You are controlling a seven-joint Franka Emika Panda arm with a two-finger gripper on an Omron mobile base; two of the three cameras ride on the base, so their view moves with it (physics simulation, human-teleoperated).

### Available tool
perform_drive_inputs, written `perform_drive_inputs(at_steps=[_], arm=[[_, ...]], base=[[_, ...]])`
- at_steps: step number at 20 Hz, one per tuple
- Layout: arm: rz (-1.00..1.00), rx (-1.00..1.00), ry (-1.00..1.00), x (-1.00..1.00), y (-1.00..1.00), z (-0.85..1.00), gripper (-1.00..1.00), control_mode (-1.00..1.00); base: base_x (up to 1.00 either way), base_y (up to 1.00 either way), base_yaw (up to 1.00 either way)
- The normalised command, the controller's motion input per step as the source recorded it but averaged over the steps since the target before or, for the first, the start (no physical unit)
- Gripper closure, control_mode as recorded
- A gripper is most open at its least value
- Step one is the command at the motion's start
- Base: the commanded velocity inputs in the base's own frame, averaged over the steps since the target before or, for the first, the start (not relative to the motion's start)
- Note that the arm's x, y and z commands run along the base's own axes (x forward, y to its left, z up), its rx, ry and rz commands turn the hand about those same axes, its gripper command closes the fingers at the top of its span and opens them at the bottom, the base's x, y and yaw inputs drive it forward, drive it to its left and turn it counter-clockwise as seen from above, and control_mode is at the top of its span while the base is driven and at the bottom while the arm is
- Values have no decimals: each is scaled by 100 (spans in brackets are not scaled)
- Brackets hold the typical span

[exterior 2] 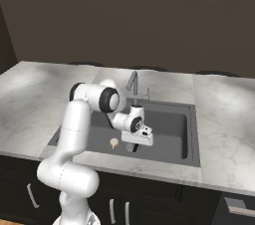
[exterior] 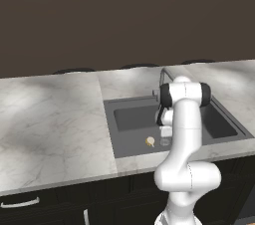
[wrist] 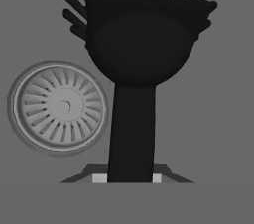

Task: Pick up the dish brush and dish brush from the sink, and place them back in the cabinet, and close the cabinet door.

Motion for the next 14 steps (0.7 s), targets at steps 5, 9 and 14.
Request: perform_drive_inputs(at_steps=[5,9,14], arm=[[0,0,-3,0,0,29,100,-100],[0,0,-2,0,0,30,100,-100],[0,0,0,0,-3,35,100,-100]], base=[[0,0,0],[0,0,0],[0,0,0]])
